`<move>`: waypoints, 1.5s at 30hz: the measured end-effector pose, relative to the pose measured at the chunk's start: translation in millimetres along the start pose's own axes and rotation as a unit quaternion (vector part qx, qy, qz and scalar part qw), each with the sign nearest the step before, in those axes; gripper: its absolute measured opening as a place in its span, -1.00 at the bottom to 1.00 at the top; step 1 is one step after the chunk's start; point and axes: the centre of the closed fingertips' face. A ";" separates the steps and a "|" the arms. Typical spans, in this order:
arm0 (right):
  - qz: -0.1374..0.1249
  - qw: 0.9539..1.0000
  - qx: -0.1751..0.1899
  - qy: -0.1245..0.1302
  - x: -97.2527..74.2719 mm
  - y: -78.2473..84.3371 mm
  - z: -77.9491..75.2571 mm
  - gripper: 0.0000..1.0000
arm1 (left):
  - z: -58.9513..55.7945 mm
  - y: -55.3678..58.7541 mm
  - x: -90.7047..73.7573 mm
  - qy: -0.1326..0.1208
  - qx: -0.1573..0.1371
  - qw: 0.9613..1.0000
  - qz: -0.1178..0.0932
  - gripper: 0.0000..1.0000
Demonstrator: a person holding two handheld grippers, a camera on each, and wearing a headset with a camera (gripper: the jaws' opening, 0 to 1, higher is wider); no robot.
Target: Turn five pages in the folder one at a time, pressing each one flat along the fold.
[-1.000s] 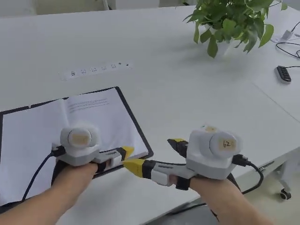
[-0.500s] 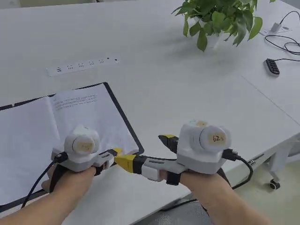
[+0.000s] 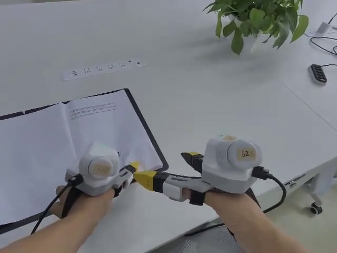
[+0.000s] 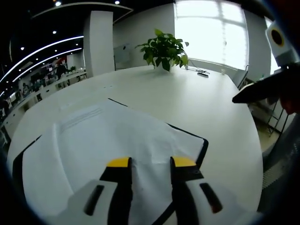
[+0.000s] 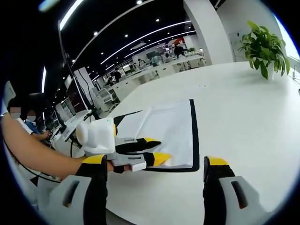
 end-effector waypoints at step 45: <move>0.006 0.999 0.039 -0.005 53.2 -11.0 -17.7 0.17 | 8.6 0.2 -3.2 -0.017 -0.116 0.993 -0.030 -1.00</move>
Point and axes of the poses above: the centre of the closed fingertips' face, and the gripper's own axes: x roughly forward along the fingers, z roughly to its left, y roughly out of its underside, and after that the axes turned 4 degrees about x, right-handed
